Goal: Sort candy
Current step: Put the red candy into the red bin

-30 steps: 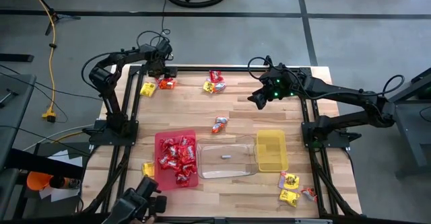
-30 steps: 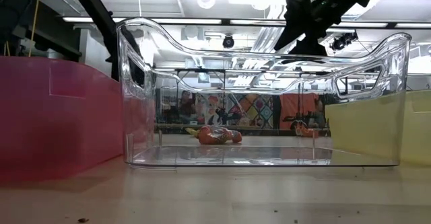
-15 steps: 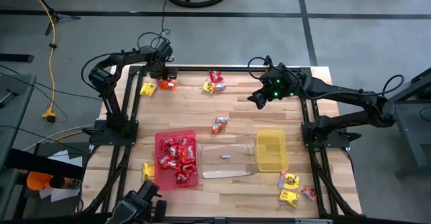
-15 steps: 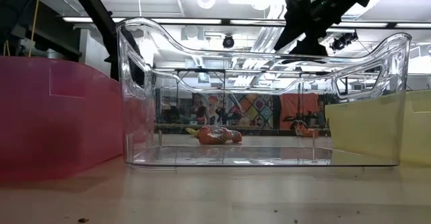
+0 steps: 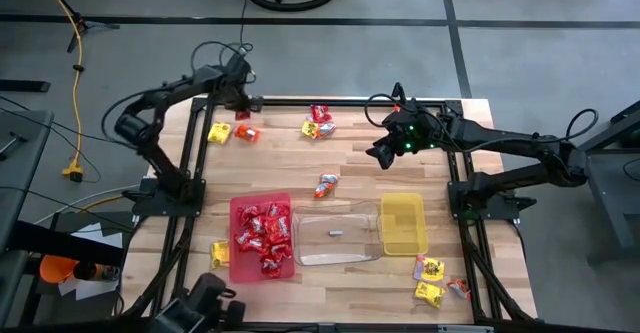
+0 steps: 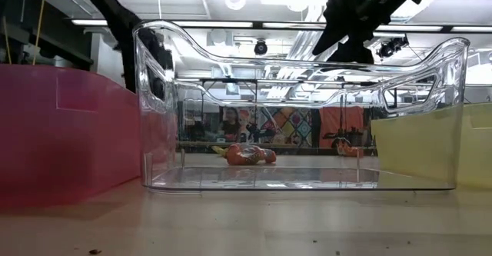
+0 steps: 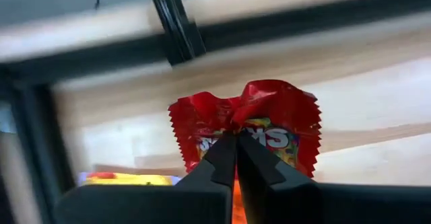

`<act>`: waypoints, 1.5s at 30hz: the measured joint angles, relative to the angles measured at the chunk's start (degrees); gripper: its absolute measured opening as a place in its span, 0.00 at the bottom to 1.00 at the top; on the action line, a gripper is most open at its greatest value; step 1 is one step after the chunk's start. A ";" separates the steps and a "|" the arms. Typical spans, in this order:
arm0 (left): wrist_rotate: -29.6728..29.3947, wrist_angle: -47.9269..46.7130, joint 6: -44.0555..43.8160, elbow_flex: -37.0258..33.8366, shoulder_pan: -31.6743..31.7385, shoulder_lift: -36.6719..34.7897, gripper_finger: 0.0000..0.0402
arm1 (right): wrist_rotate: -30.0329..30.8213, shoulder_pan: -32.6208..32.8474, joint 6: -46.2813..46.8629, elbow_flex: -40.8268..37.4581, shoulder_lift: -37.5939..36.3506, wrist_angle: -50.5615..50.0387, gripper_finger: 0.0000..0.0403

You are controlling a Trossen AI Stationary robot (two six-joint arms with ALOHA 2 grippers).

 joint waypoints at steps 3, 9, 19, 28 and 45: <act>1.19 1.21 0.65 0.02 -0.73 -5.40 0.00 | 0.02 0.00 -0.06 0.00 0.00 0.00 0.52; 6.41 5.49 3.08 0.04 -8.38 -15.61 0.00 | 0.02 0.00 -1.63 0.00 0.00 -0.31 0.52; 4.36 11.12 -8.56 -2.80 -43.22 -26.34 0.00 | -0.84 0.00 -8.87 0.00 0.00 -0.85 0.52; -3.40 13.26 -27.97 -6.28 -69.66 -34.11 0.00 | -5.67 0.00 -6.95 0.00 0.00 3.96 0.52; -3.14 4.11 -23.47 -14.32 -85.31 -37.35 0.00 | -4.82 11.11 23.00 0.00 0.00 23.09 0.52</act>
